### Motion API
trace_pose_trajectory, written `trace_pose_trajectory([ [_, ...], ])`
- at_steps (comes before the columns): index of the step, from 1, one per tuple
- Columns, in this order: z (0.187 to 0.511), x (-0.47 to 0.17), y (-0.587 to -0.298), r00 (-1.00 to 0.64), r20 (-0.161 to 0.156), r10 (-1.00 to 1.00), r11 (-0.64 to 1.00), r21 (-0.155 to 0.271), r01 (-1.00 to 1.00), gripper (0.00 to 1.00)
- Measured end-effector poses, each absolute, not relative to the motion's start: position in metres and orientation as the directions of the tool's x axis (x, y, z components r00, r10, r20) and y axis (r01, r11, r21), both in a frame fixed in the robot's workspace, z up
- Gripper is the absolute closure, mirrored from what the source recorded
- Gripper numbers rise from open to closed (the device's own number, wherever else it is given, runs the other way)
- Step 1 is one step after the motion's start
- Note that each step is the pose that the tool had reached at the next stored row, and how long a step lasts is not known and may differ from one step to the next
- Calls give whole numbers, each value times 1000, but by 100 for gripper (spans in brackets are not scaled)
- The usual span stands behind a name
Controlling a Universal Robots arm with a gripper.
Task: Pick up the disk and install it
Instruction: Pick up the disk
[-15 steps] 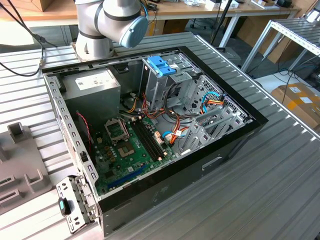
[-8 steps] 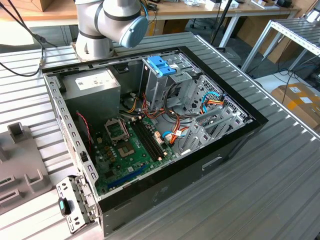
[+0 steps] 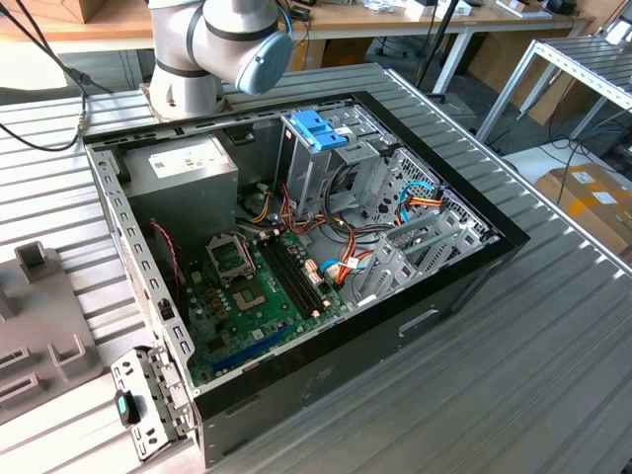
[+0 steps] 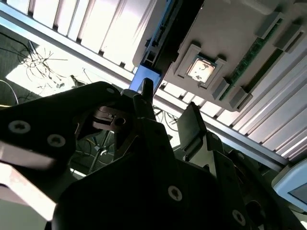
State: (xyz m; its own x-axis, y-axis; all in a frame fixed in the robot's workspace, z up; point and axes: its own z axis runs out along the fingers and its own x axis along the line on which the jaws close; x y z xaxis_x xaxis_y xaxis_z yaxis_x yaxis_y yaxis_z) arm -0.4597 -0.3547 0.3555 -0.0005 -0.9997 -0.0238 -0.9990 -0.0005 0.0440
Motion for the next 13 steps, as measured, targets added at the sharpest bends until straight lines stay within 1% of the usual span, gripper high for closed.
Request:
trace_pose_trajectory([
  [6, 355, -460, -352, 69, -24, -997, -70, 44, -997, 52],
  [13, 355, -459, -349, 98, -24, -995, -99, 44, -994, 52],
])
